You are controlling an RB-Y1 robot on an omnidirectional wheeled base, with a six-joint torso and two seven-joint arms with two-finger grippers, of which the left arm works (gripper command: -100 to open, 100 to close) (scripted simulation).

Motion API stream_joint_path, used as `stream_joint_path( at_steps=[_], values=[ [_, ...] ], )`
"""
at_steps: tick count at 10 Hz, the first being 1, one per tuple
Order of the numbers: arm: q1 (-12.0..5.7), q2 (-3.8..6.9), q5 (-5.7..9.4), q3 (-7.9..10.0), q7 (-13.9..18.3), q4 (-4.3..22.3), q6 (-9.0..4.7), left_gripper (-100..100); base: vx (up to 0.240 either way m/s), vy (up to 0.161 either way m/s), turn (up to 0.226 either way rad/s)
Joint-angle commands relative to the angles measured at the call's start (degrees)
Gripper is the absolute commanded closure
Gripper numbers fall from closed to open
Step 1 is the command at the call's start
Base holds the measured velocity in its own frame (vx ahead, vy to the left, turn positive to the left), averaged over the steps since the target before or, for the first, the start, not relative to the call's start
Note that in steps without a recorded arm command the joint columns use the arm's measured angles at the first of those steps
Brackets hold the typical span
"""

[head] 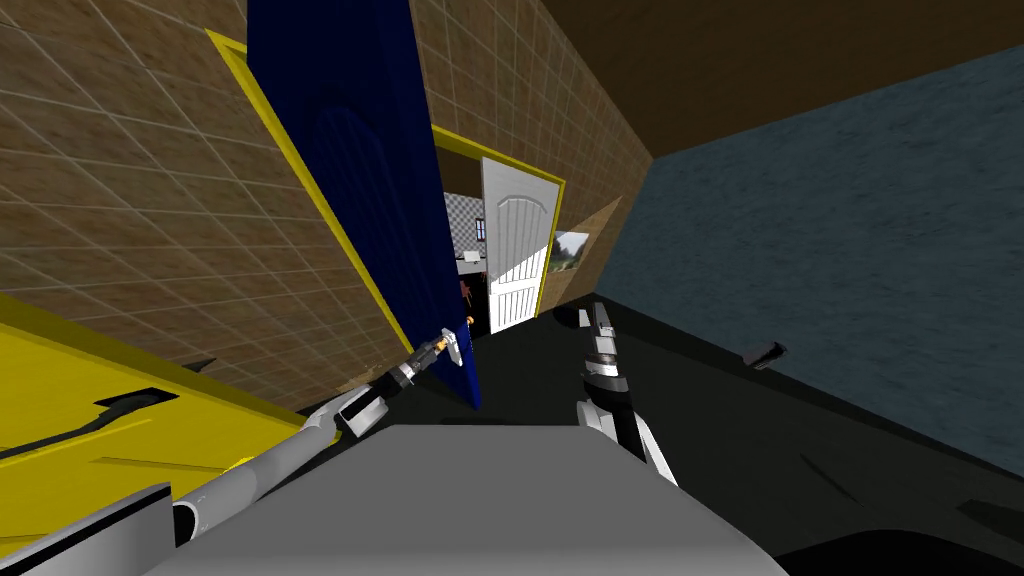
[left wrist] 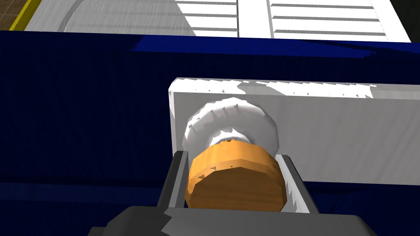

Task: Pull the door open

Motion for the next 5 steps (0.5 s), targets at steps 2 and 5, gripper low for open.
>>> stream_joint_path(
  at_steps=[2,5],
  values=[
    [0.1,0.37,-0.17,-0.52,0.4,0.5,-0.97,100,-0.099,0.083,-0.057],
    [-0.02,0.84,-0.35,-1.01,1.0,1.2,-2.27,100,-0.151,0.144,-0.153]
  ],
)
